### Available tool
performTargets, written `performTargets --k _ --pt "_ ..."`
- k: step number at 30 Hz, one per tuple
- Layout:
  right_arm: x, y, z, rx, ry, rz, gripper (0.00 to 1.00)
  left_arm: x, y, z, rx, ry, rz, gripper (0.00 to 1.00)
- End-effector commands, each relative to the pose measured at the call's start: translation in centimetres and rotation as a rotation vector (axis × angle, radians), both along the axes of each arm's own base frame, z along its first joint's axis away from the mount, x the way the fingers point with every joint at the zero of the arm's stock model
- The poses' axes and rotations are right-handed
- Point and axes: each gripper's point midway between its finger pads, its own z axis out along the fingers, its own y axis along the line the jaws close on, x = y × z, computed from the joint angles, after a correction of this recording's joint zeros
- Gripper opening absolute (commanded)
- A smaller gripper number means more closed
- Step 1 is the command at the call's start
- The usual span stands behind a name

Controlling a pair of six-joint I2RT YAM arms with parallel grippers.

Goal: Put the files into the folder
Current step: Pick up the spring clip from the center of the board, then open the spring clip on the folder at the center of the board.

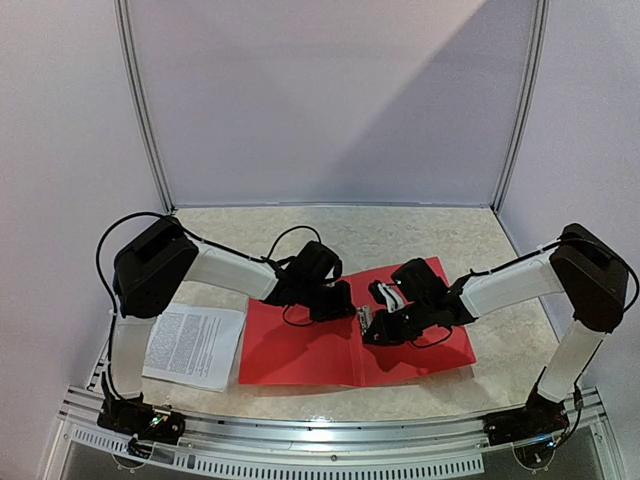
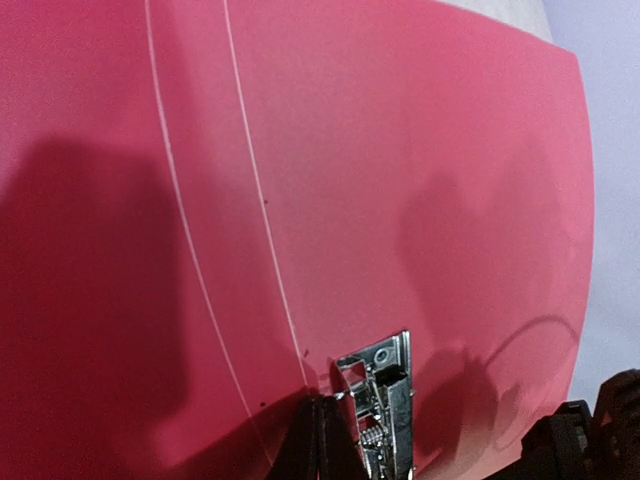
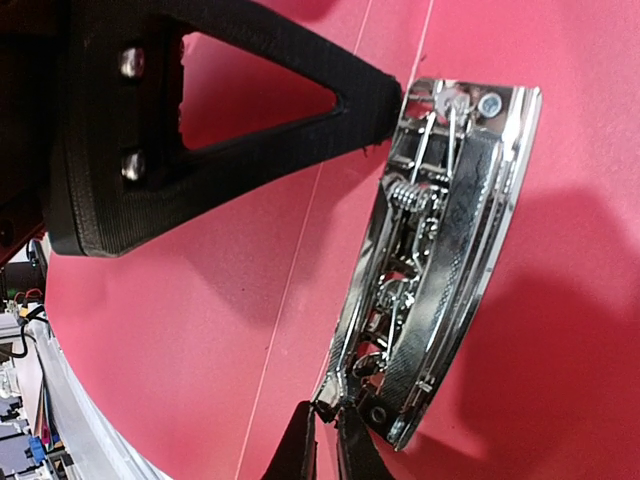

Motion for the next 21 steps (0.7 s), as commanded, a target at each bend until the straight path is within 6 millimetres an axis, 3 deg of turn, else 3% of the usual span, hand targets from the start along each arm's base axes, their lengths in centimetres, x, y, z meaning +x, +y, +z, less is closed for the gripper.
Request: performTargets --k 1,8,13,18,21 --pt "-0.8 -1.4 -2.5 -0.091 0.058 -0.029 0.07 -1.4 0.0 -0.8 0.022 0.02 -0.023 0.0" --pt "-1.4 -2.2 -4.0 -0.134 0.114 -0.06 0.03 -1.0 -0.1 -0.2 0.022 -0.012 -0.021 0.0" --pt "-1.6 -3.3 -4.8 -0.171 0.134 -0.103 0.0 -0.8 -0.5 1.1 -0.022 -0.049 -0.02 0.18" --pt "-2.1 -4.2 -6.1 -0.199 0.183 -0.121 0.0 -0.5 -0.6 1.1 -0.027 -0.061 -0.015 0.19" --pt "-2.4 -3.5 -5.9 -0.146 0.197 -0.108 0.0 -0.7 -0.6 0.3 -0.02 -0.049 -0.02 0.17"
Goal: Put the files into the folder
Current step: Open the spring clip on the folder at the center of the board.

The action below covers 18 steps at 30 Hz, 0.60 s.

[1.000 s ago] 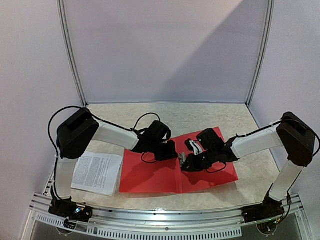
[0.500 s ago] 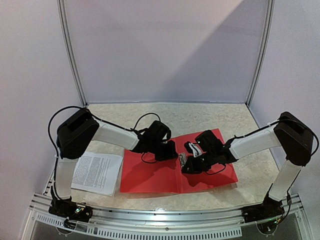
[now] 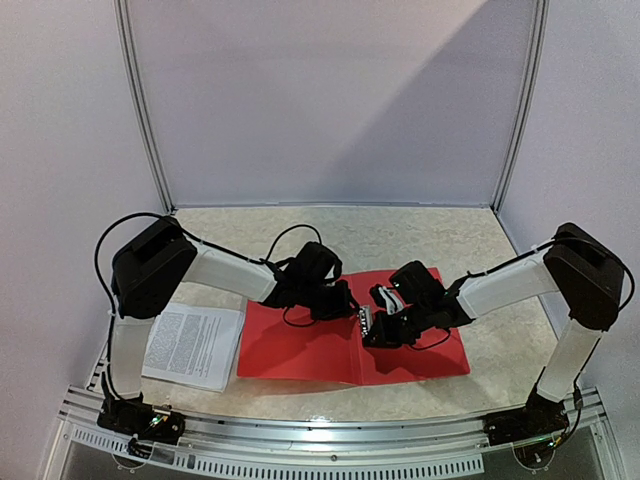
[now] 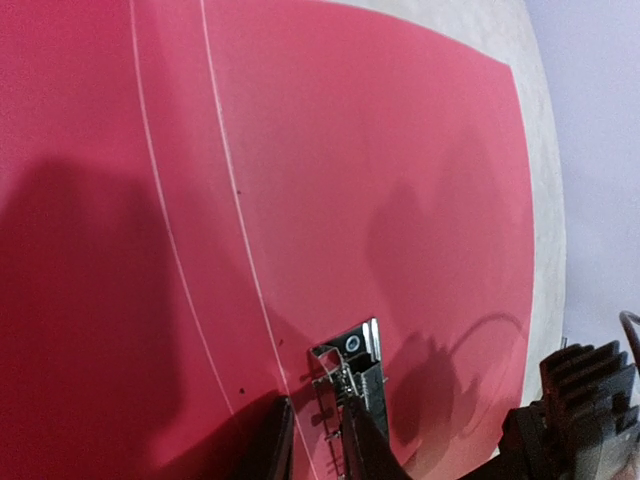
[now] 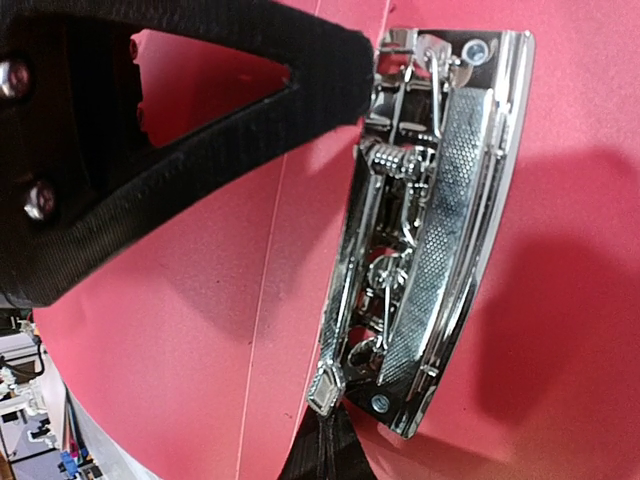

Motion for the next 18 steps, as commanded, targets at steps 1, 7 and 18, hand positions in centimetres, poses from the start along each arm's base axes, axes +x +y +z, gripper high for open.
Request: performTargets --k 1,7,18 --pt "-2.3 -3.2 -4.7 -0.125 0.129 -0.035 0.0 -0.9 -0.3 -0.6 0.011 -0.002 -0.017 0.15" --pt "-2.6 -2.6 -3.3 -0.072 0.106 0.004 0.08 -1.3 0.4 -1.2 0.029 0.015 -0.008 0.03" --pt "-0.4 -2.2 -0.5 0.012 0.031 -0.094 0.13 -1.8 0.9 -1.6 0.025 0.055 0.008 0.0"
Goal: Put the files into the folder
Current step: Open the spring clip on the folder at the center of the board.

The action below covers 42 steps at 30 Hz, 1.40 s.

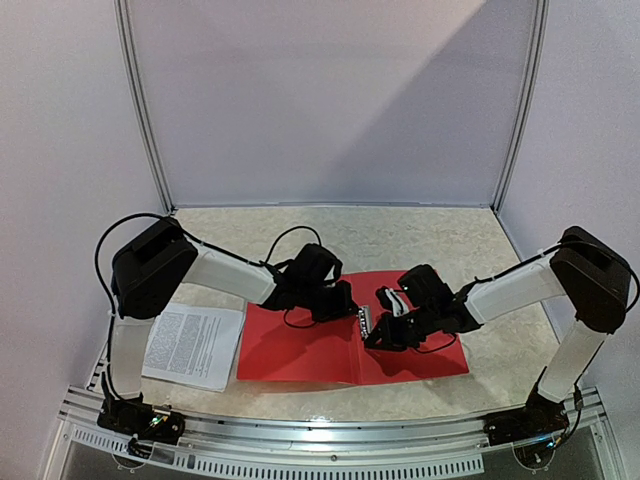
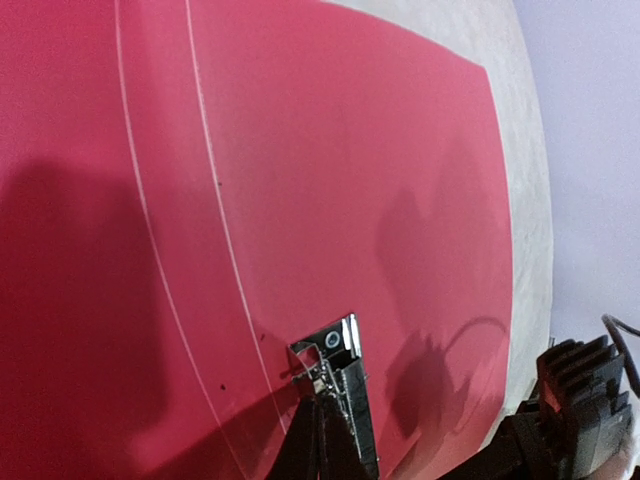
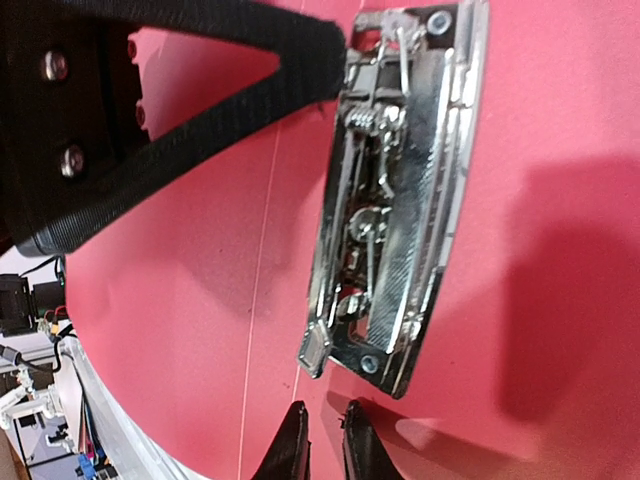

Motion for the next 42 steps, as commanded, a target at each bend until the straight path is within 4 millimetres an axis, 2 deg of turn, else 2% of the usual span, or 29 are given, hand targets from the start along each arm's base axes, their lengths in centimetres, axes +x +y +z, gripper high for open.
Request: performTargets --k 1,9,13,16,23,27,37,42 --pt "0.3 -1.7 -1.1 -0.053 0.017 -0.073 0.12 -1.8 1.0 -1.6 0.046 0.054 -0.003 0.0" --pt "1.1 -1.5 -1.0 0.009 0.004 -0.104 0.13 -1.9 1.2 -1.8 0.045 0.065 0.003 0.0" --pt "1.1 -0.8 -0.9 0.05 0.012 -0.096 0.2 -1.9 1.3 -1.9 0.046 0.069 0.008 0.0" --pt "1.3 -0.5 -0.9 0.066 0.014 -0.1 0.22 -1.8 1.5 -2.0 0.064 0.064 0.017 0.0" --pt "2.0 -1.3 -1.4 0.043 0.001 -0.148 0.21 -1.3 1.8 -2.3 0.117 0.046 0.022 0.0" --pt "2.2 -1.7 -1.7 0.047 0.003 -0.178 0.2 -1.4 2.4 -3.2 0.173 0.06 0.033 0.0" --pt "2.5 -1.0 -2.0 0.078 0.016 -0.176 0.16 -1.5 2.2 -3.3 0.195 0.065 0.03 0.0" --pt "2.9 -0.7 -1.3 0.128 0.001 -0.179 0.15 -1.6 2.1 -3.4 0.195 0.067 0.027 0.0"
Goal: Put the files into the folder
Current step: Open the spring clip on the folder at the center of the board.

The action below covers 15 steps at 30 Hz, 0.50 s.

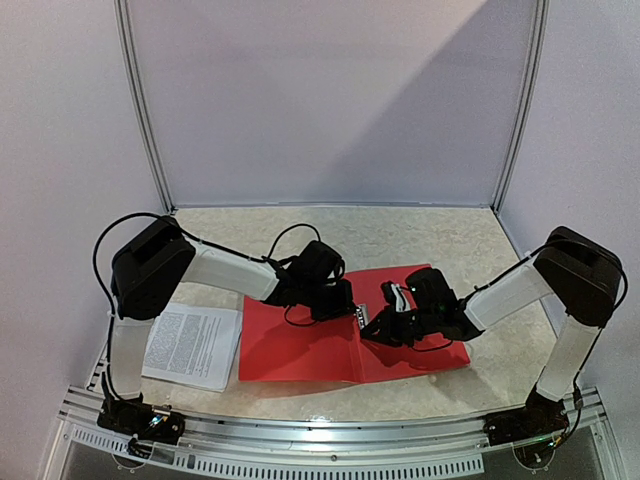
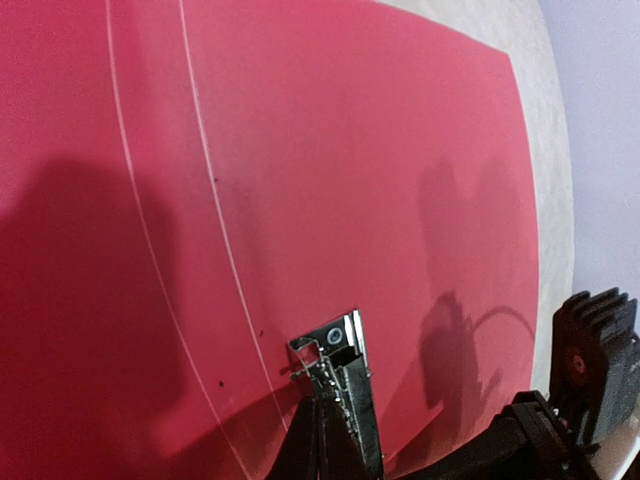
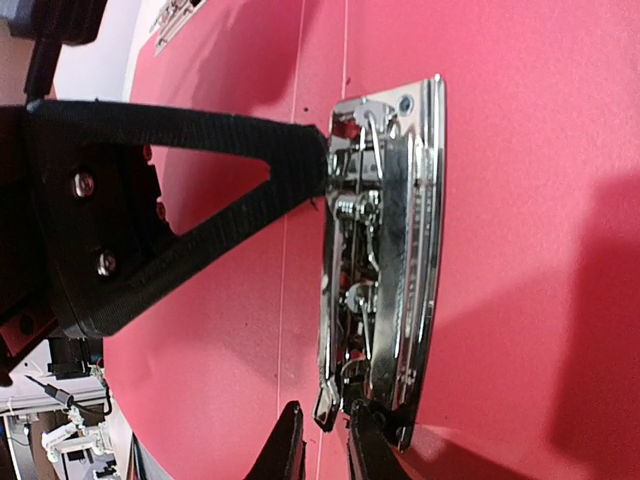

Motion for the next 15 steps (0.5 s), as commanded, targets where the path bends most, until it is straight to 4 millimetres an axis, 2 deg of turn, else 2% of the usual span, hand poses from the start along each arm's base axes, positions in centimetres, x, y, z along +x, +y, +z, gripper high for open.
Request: performTargets --k 1,5,15 --pt "0.6 -1.5 -1.5 -0.035 0.018 -0.061 0.15 -1.8 1.6 -3.3 0.124 0.057 -0.016 0.0" --pt "1.1 -1.7 -1.2 -0.044 0.008 -0.073 0.11 -1.8 1.5 -3.4 0.121 0.06 -0.019 0.0" --pt "0.5 -1.9 -3.1 -0.06 0.052 -0.067 0.08 -1.8 1.5 -3.4 0.122 0.06 -0.021 0.0"
